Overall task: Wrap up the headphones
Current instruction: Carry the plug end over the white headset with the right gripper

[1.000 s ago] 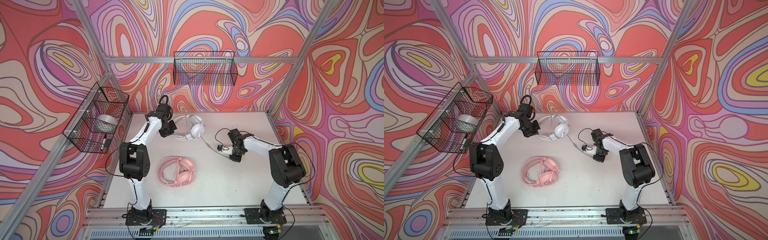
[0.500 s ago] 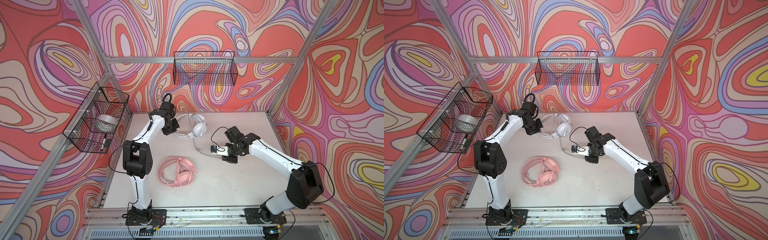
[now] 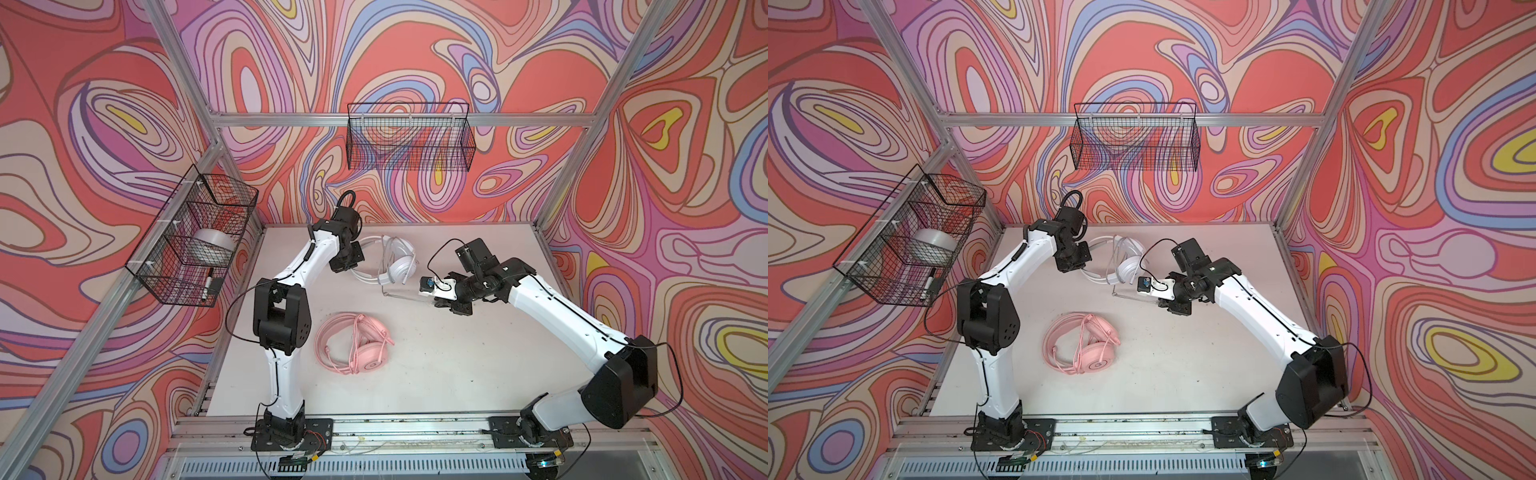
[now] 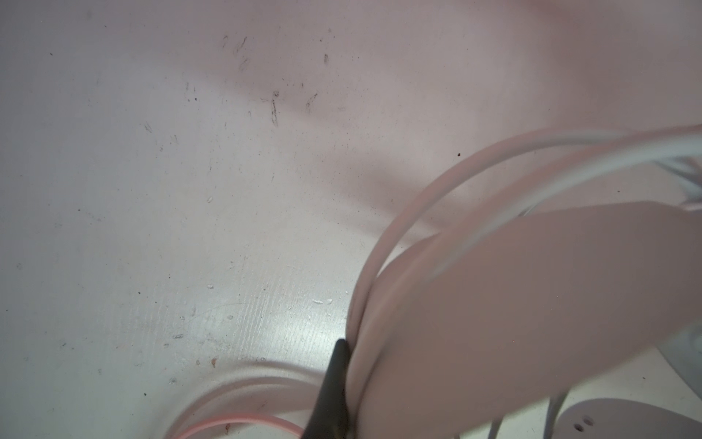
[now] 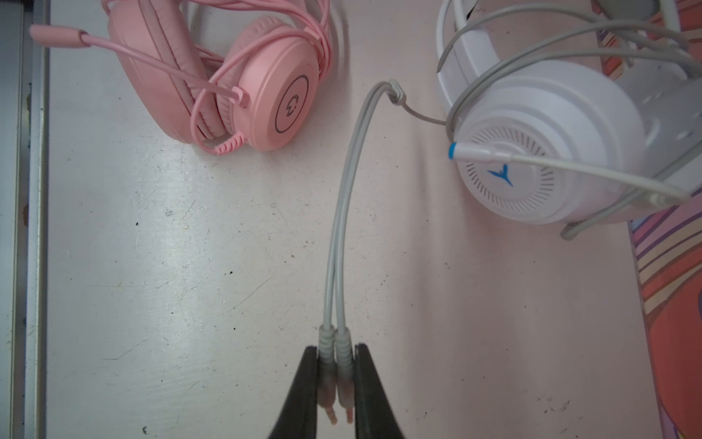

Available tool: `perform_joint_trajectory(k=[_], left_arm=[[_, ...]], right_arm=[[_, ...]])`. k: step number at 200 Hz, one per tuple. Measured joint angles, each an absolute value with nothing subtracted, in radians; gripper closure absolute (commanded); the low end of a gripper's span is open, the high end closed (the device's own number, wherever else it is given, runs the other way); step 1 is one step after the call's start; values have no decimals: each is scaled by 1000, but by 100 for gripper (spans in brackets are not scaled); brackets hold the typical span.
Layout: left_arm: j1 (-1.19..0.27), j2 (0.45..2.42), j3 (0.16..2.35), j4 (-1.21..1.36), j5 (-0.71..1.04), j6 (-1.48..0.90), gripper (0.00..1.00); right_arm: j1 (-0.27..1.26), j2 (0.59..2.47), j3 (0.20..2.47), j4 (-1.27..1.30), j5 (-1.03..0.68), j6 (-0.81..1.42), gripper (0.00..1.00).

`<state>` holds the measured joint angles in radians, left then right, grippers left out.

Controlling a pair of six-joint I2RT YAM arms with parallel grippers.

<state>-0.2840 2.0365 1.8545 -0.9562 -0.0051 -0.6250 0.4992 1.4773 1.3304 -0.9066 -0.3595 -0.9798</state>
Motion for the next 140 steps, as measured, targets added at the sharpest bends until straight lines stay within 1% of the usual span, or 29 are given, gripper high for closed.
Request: perform_joint_trajectory(k=[54,140], left_arm=[[-301,2061,1856,-976,-54,-593,100],[-324,2061,1856,-979,-72,-545,100]], right_arm=[[477,1477,1385,-849,-395,-958,100],[408,1485,1456,-696,-420,-876,100]])
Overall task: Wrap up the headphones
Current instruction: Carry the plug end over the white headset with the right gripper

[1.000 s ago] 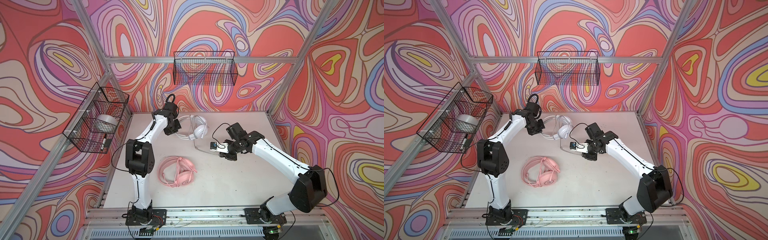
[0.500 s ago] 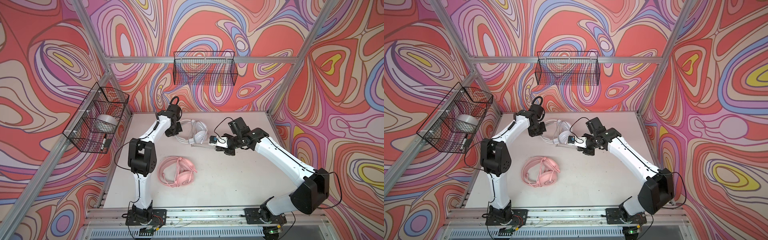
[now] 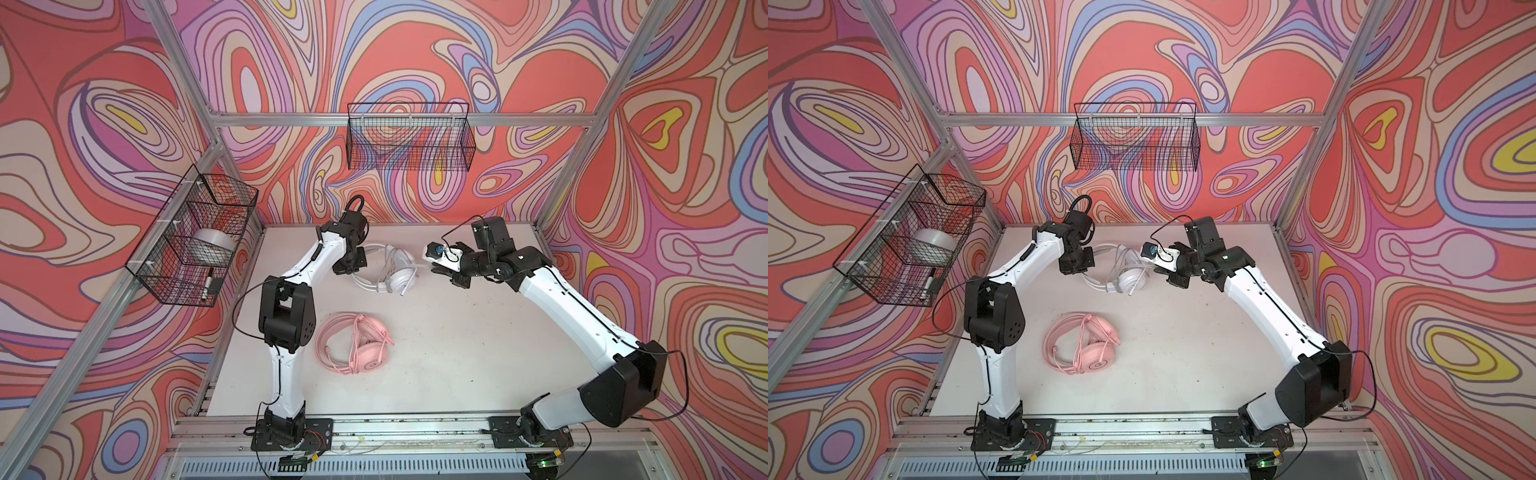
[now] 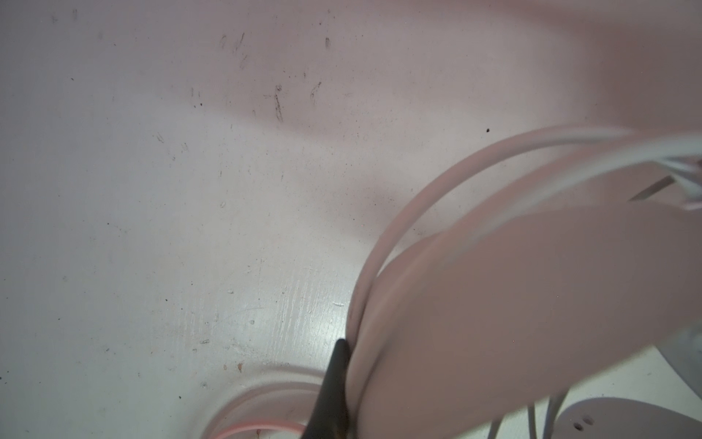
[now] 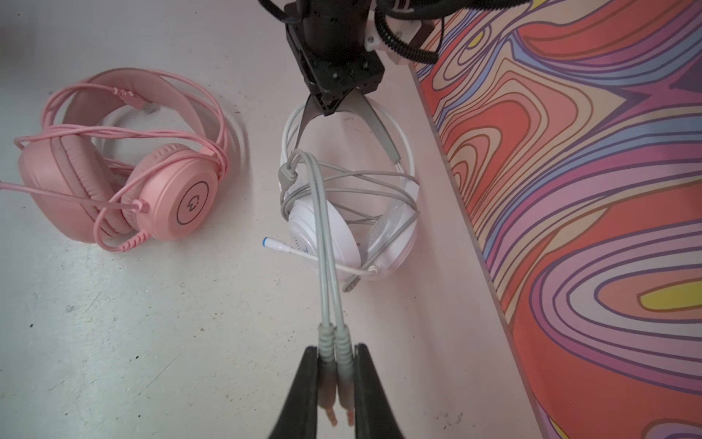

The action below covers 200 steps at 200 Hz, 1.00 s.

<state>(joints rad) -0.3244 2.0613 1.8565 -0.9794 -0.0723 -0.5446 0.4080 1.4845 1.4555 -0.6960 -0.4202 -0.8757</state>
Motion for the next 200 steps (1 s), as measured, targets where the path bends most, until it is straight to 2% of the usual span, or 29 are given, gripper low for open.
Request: perform_joint_trajectory(k=[102,163,188,200], left_arm=[[-374,2061,1857,-977,-41,-471,100],[-375,2061,1858,-977,-17,-463,100],[-375,2062,1866,-979,-9,-453,100],[-375,2063,1873,-979,-3,-448,100]], right_arm=[[340,1671,1623,-613,-401,-662,100],[305,1684,1623,-613,-389,-541,100],[262,1665,1565,-577,-398,-503,83],[250,1639,1499,-562,-401,-510,70]])
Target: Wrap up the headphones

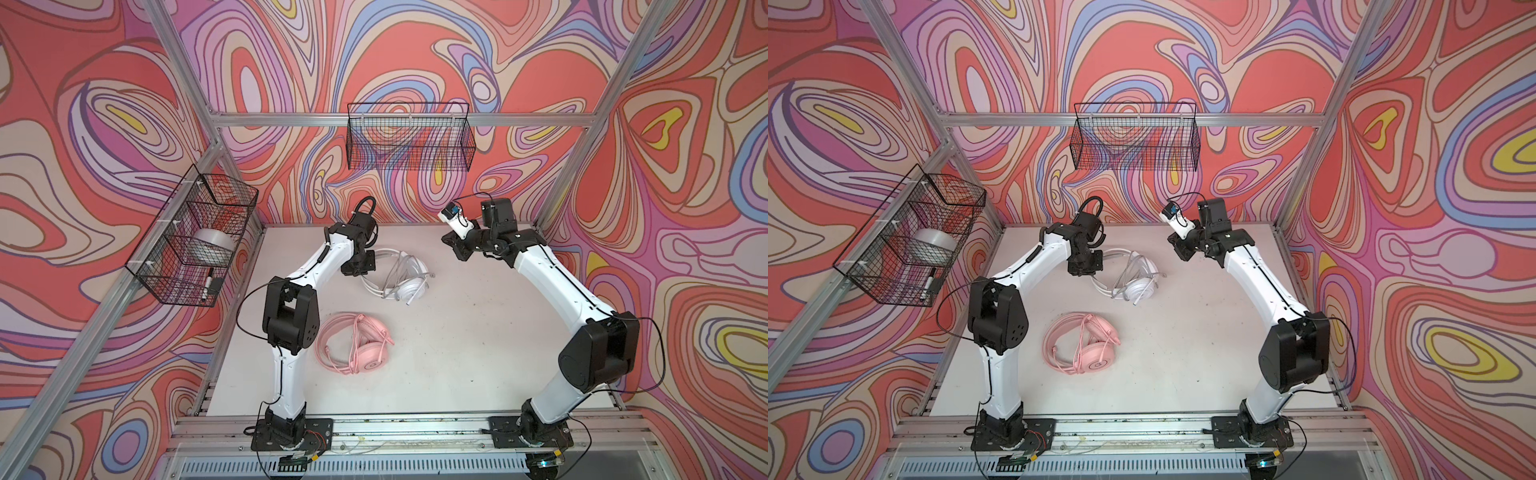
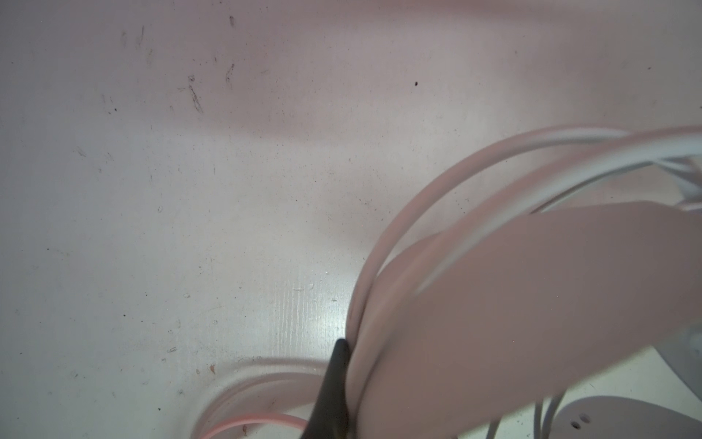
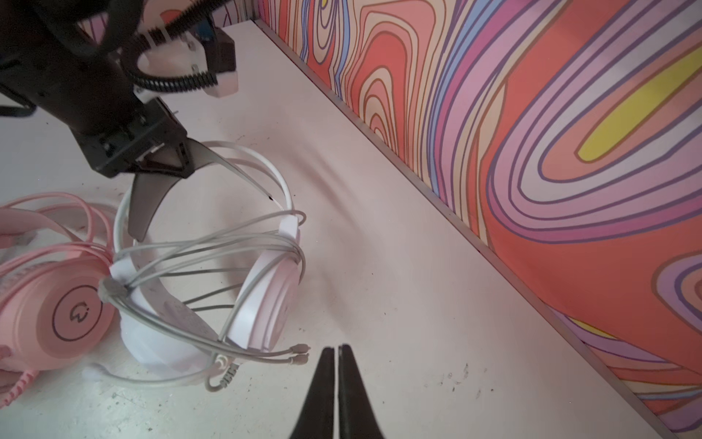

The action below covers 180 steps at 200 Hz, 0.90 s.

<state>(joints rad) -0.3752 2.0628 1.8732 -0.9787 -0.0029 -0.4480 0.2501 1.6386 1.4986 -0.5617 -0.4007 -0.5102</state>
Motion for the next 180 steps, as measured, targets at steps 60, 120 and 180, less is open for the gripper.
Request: perform_joint_trajectory(k=[60,120,180], left_arm=[[-375,2066,1887,-981,28,-429,100],[-375,2077,1902,-999,48,-411,100],[-376,2077,1914,-1018,56,-396,100]], right_arm=[[255,1547,1181,-476,-422,-618,49],[255,1528,1008,-248,-465,-676,44],[255,1555,999,-72,-480,-748,42]])
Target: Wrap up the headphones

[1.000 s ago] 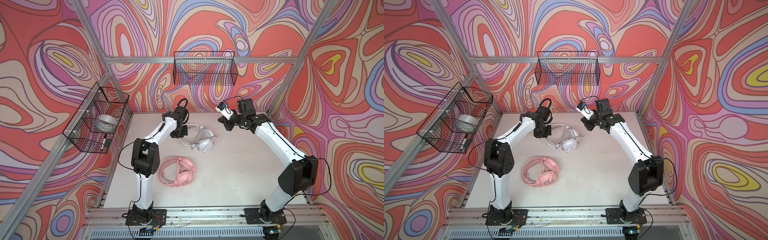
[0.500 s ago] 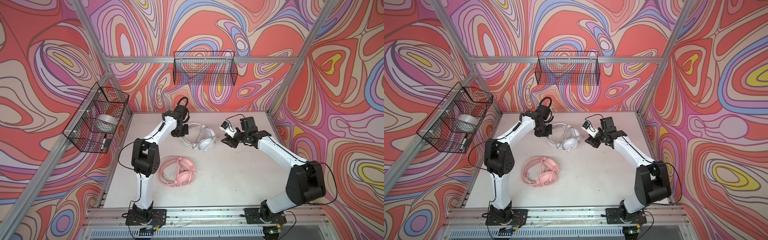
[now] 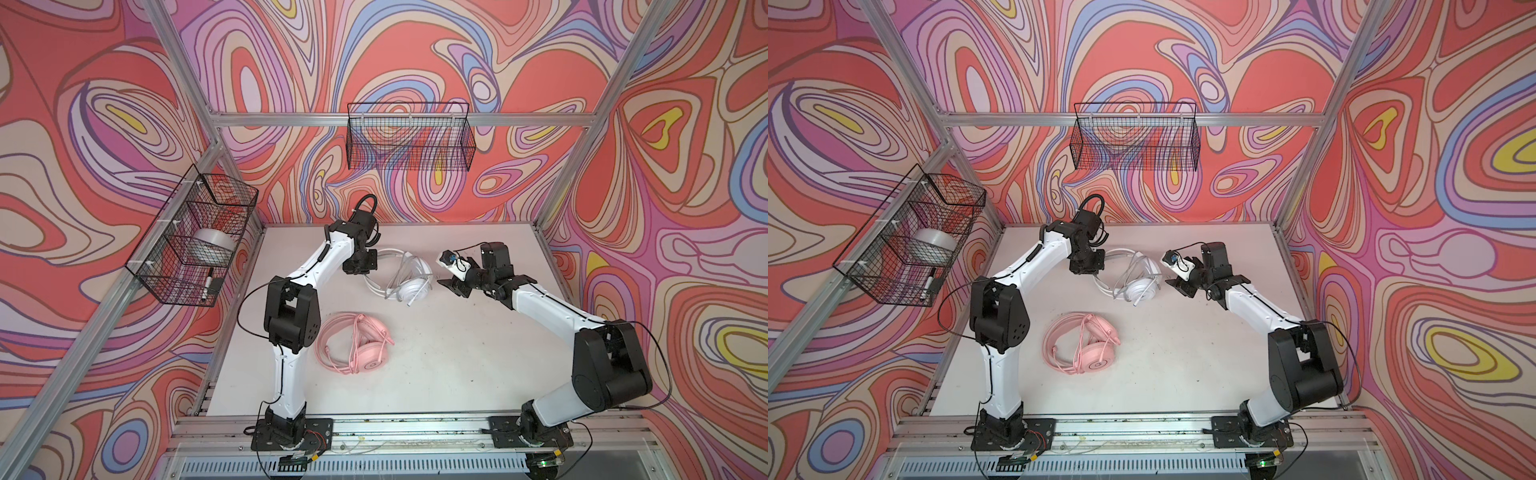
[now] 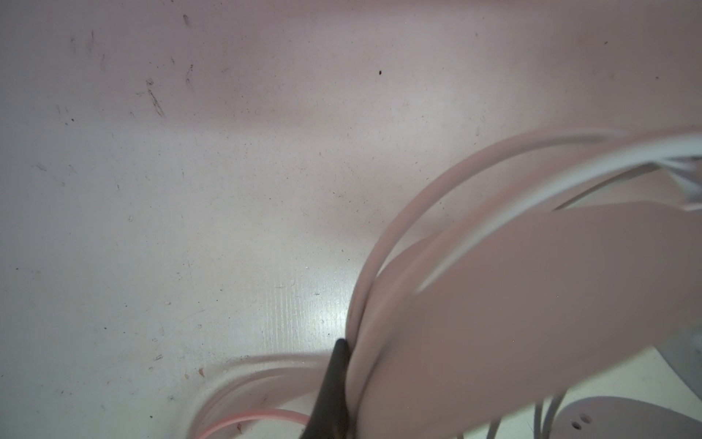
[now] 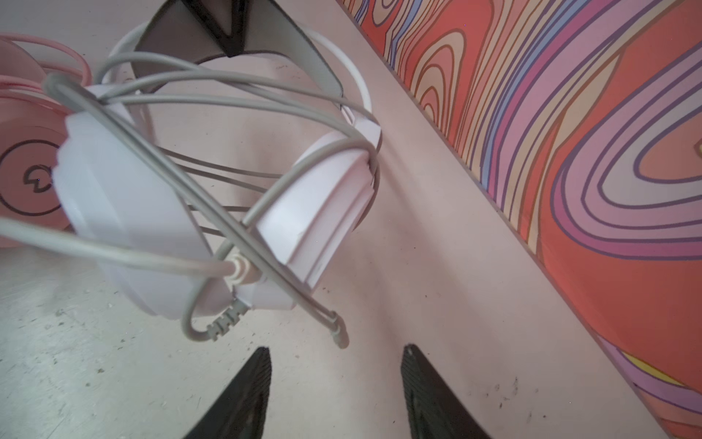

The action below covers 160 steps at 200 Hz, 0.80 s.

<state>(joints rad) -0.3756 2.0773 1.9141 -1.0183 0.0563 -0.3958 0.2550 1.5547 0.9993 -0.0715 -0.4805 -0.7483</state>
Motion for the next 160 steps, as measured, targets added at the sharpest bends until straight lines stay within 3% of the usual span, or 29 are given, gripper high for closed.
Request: perform_joint_trajectory(k=[80,91,112,144,160], left_arm=[[-391,2089,1951,-1046,55,-392,100],[-392,2093,1953,-1047,56,-392,100],[-392,2099,1953,-1048,52,-393,100],[-396,2099,1956,-1056,52,-387,100],[-400,2099,1956,-1058,52,-385,100]], right_arm=[[255,1648,1029,-75,-525,-841,46],[255,1653,1029,-70,-526,-847,53],[255,1669,1041,-75,-531,-864,86],[255,1684,1085,-105,-541,-876,100],[255,1681,1087,-108,-542,-883,100]])
